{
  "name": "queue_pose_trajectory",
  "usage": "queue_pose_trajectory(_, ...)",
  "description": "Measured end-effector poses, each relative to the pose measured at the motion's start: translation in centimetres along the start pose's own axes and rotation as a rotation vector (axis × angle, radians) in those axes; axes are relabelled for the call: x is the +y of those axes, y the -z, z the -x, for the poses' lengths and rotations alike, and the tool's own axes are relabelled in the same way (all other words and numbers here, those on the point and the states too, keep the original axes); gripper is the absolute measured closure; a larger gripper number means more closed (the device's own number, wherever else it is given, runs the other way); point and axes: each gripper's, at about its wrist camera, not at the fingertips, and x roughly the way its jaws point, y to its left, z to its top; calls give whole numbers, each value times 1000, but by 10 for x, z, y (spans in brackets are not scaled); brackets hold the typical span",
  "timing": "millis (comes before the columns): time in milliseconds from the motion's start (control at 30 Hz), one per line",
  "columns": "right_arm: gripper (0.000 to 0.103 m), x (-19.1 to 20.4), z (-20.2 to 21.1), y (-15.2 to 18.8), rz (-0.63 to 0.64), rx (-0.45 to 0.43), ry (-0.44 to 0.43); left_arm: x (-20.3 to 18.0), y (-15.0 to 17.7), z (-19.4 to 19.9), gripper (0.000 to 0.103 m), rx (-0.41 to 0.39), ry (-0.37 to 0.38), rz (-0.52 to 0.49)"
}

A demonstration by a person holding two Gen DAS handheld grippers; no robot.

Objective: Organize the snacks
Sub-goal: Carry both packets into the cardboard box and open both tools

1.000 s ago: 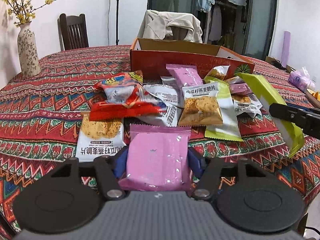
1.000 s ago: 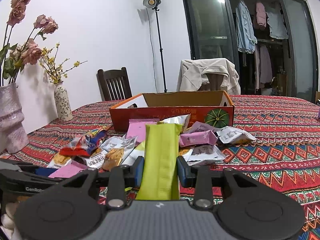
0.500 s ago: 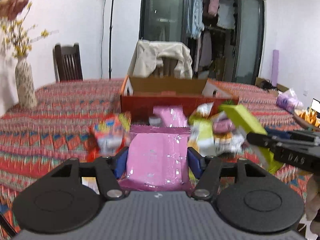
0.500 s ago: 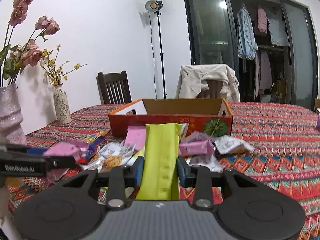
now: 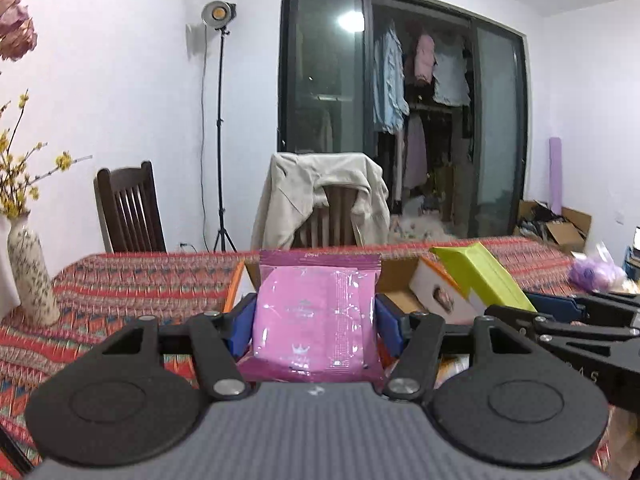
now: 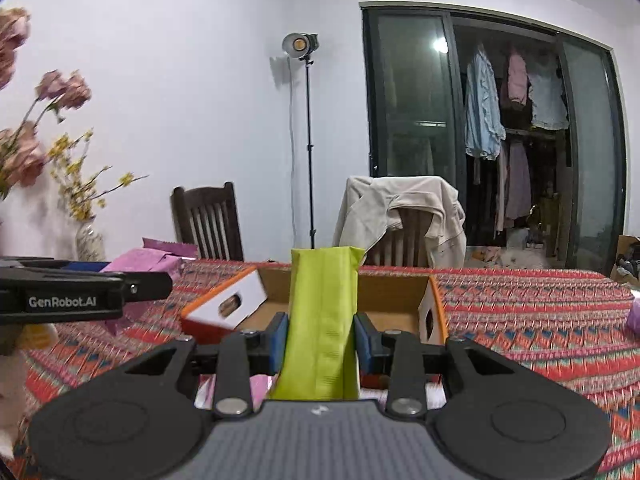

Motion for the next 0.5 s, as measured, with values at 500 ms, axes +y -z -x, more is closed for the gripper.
queue_pose_trajectory(500,69,-34,-130,-50,-59,33,122,23,-41,-135,40,40,-118,148)
